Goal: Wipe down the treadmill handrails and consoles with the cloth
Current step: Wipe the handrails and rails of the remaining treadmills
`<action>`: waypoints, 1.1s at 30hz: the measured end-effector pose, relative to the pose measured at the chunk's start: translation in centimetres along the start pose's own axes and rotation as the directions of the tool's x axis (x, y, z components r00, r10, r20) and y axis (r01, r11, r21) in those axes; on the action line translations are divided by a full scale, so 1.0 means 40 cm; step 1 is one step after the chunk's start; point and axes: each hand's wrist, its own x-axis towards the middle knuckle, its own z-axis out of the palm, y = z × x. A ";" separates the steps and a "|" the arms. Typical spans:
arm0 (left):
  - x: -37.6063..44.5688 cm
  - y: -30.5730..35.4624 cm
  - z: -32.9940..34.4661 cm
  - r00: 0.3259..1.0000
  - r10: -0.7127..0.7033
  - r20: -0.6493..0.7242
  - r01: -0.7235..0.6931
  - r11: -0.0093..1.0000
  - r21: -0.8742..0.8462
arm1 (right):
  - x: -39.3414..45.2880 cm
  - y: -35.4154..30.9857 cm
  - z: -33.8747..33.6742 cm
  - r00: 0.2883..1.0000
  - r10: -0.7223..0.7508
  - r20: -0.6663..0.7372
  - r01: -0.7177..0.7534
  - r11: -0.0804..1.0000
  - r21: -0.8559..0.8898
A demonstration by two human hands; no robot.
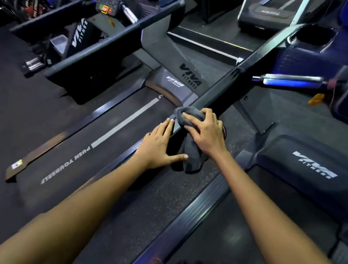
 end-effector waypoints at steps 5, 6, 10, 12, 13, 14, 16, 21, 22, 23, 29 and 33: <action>-0.044 -0.043 -0.010 0.990 0.134 0.049 -0.132 0.991 -0.035 | -0.047 -0.065 0.073 0.932 0.301 -0.200 -0.261 0.943 0.204; -0.062 -0.058 -0.007 0.987 0.157 0.031 -0.156 0.987 -0.033 | -0.059 -0.080 0.087 0.916 0.338 -0.216 -0.289 0.930 0.229; -0.149 -0.137 0.007 0.983 0.182 0.014 -0.180 0.977 -0.111 | -0.097 -0.128 0.112 0.883 0.407 -0.235 -0.344 0.901 0.265; -0.187 -0.171 0.014 0.980 0.200 -0.006 -0.198 0.966 -0.167 | -0.119 -0.163 0.124 0.878 0.411 -0.245 -0.349 0.901 0.259; -0.203 -0.185 0.019 0.978 0.206 -0.020 -0.206 0.960 -0.191 | -0.131 -0.181 0.132 0.876 0.412 -0.252 -0.348 0.900 0.261; -0.217 -0.194 0.024 0.978 0.205 -0.033 -0.207 0.954 -0.219 | -0.142 -0.197 0.140 0.872 0.414 -0.262 -0.349 0.900 0.261; -0.246 -0.211 0.035 0.979 0.195 -0.064 -0.205 0.941 -0.268 | -0.171 -0.238 0.163 0.854 0.427 -0.297 -0.352 0.895 0.273; -0.266 -0.222 0.053 0.971 0.186 -0.151 -0.227 0.913 -0.339 | -0.249 -0.346 0.236 0.775 0.470 -0.421 -0.366 0.879 0.307; -0.263 -0.223 0.055 0.967 0.188 -0.173 -0.239 0.902 -0.359 | -0.265 -0.366 0.249 0.759 0.476 -0.445 -0.362 0.876 0.319; -0.259 -0.224 0.056 0.962 0.192 -0.194 -0.254 0.890 -0.379 | -0.279 -0.386 0.262 0.742 0.482 -0.465 -0.356 0.872 0.336; -0.248 -0.230 0.069 0.957 0.173 -0.233 -0.260 0.867 -0.425 | -0.367 -0.476 0.349 0.675 0.530 -0.513 -0.325 0.838 0.439; -0.235 -0.237 0.076 0.953 0.195 -0.233 -0.276 0.877 -0.393 | -0.380 -0.461 0.376 0.653 0.553 -0.517 -0.285 0.812 0.509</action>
